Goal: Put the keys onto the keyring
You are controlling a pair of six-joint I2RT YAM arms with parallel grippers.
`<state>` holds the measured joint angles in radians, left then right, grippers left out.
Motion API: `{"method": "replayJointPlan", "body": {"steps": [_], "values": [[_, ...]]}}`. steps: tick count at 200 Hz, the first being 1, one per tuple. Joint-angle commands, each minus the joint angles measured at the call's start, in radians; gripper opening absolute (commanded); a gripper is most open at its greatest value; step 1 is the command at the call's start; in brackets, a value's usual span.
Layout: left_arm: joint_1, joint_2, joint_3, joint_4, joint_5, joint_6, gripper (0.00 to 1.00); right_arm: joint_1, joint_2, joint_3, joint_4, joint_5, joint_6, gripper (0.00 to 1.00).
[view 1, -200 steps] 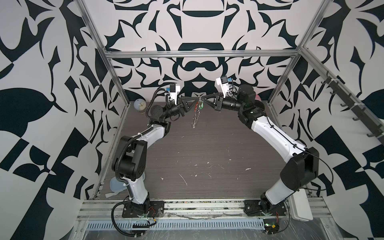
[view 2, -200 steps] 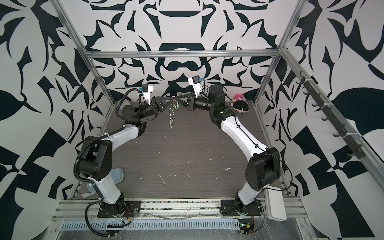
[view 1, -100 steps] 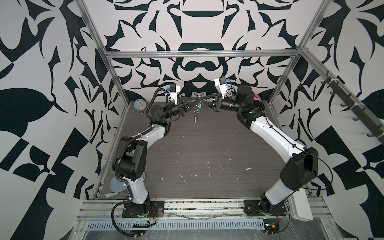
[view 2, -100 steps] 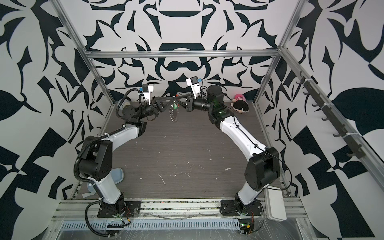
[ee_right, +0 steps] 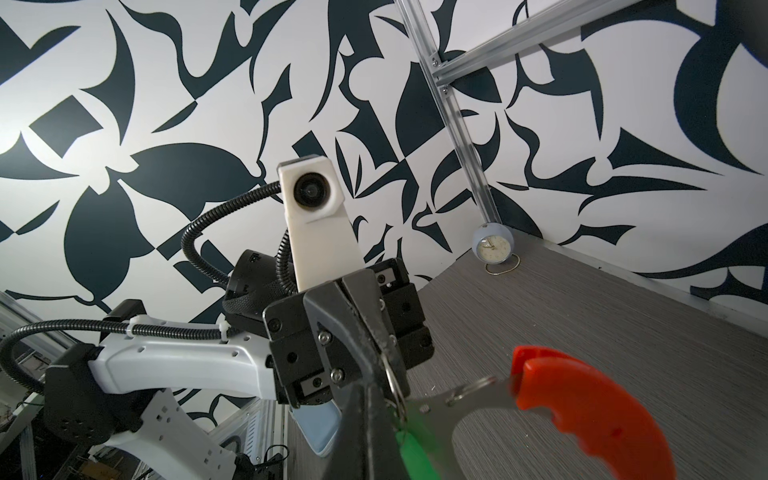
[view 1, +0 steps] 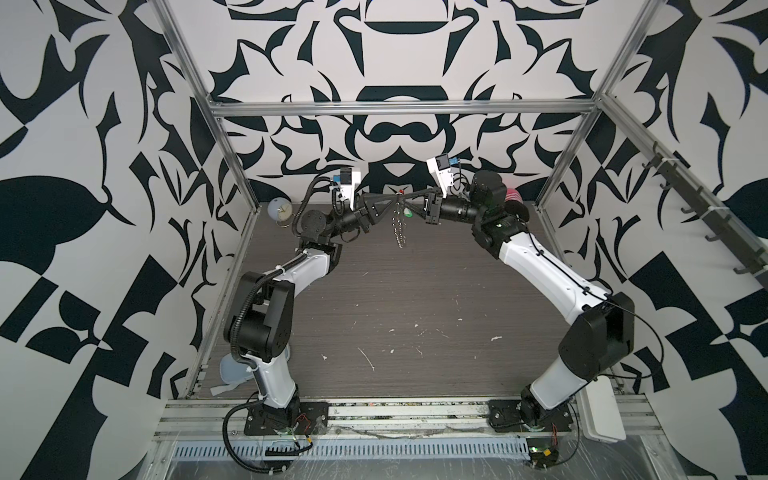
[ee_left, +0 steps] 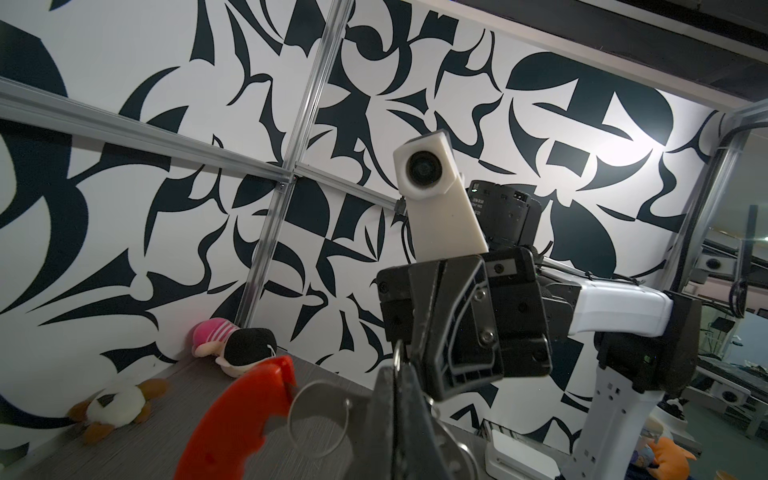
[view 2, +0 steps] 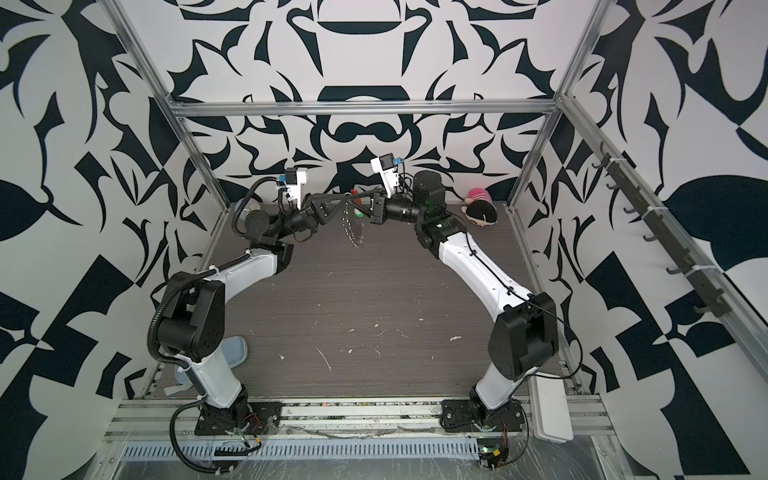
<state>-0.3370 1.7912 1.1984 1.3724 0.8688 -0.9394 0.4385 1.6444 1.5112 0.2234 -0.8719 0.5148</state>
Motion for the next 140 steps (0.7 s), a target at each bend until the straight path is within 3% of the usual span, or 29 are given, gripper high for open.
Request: {"method": "replayJointPlan", "body": {"steps": [1, 33, 49, 65, 140], "values": [[-0.002, -0.012, 0.032, 0.069, -0.004, -0.01, 0.0, 0.005, -0.011, 0.027, 0.053, -0.012, -0.004, 0.0], [-0.002, -0.013, 0.029, 0.069, -0.005, -0.006, 0.0, 0.003, -0.018, 0.033, 0.016, -0.012, -0.025, 0.0], [-0.002, -0.013, 0.028, 0.07, -0.004, -0.005, 0.0, -0.005, -0.037, 0.019, 0.017, 0.005, -0.03, 0.19], [-0.002, -0.012, 0.031, 0.069, -0.005, -0.004, 0.0, -0.02, -0.051, 0.008, 0.019, 0.015, -0.03, 0.25], [-0.002, -0.002, 0.046, 0.069, 0.001, -0.016, 0.0, -0.054, -0.034, 0.013, 0.086, -0.007, 0.054, 0.26]]}}
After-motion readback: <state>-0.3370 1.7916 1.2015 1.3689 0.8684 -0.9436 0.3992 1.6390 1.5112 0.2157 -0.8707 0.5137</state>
